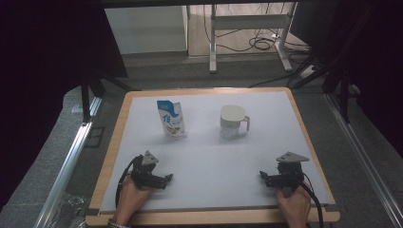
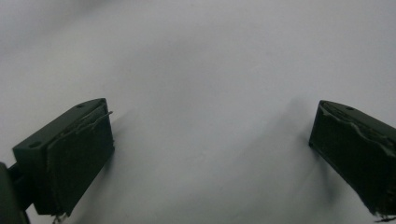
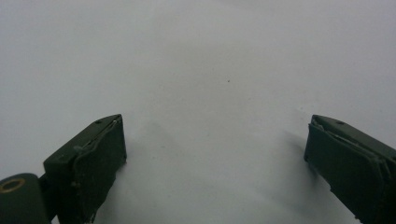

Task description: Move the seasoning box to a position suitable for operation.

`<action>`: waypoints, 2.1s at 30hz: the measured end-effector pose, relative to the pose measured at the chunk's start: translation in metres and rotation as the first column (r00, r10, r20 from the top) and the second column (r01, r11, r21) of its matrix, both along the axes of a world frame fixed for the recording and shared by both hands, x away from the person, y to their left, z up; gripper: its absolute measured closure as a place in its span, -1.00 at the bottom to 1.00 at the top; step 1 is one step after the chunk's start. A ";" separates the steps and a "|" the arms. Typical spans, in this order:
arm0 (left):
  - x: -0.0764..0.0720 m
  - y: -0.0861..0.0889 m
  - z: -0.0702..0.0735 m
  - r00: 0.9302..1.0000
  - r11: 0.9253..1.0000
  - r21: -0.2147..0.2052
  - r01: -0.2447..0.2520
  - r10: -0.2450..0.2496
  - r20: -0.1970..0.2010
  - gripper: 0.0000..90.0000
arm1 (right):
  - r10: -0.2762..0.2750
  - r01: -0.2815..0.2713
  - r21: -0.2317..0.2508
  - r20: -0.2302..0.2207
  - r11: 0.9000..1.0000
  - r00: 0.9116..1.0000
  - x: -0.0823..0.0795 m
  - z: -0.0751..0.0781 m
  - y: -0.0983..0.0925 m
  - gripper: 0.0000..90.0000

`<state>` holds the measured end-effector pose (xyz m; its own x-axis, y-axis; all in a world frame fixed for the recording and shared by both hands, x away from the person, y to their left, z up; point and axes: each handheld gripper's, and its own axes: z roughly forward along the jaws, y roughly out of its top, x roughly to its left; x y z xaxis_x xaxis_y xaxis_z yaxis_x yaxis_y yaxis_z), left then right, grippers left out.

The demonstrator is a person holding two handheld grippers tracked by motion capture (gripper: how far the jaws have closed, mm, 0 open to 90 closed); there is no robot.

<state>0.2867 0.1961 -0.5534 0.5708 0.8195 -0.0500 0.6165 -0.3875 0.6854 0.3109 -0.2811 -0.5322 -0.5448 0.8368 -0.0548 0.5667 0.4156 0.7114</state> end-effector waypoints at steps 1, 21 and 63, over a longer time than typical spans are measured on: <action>0.000 0.000 0.000 1.000 1.000 0.001 -0.004 0.004 0.001 -1.00 | 0.000 0.000 0.000 0.000 1.000 1.000 0.000 0.000 0.000 -0.87; -0.001 0.001 -0.001 1.000 1.000 0.002 -0.001 0.001 0.007 -1.00 | 0.000 0.000 0.001 -0.002 1.000 1.000 0.000 0.000 0.000 -0.87; -0.001 0.001 -0.001 1.000 1.000 0.000 -0.003 0.003 0.009 -1.00 | 0.059 -0.072 0.215 0.068 0.974 0.996 0.023 0.037 0.018 -0.99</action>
